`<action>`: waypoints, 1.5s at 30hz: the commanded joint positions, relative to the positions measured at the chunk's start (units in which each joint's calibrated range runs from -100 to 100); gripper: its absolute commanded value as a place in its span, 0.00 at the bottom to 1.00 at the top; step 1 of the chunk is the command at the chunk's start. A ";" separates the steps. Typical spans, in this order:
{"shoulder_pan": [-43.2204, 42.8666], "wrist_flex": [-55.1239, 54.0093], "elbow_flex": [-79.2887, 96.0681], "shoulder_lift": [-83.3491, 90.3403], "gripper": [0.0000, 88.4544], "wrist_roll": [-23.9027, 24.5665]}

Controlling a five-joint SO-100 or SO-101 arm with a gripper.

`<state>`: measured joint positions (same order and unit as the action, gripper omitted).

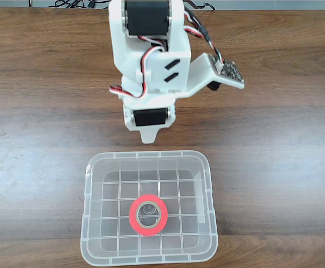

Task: Grab the tape and place it in the box.

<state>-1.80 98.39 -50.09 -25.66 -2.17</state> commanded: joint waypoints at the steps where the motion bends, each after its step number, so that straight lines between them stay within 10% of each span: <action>1: -0.10 1.61 -1.38 14.32 0.02 0.06; 12: -1.71 -0.36 43.56 45.85 0.02 -0.15; 27: -1.42 -39.57 117.33 83.58 0.01 0.06; 45: -1.27 -42.91 142.91 112.06 0.01 0.16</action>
<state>-3.53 56.53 91.25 79.91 -2.22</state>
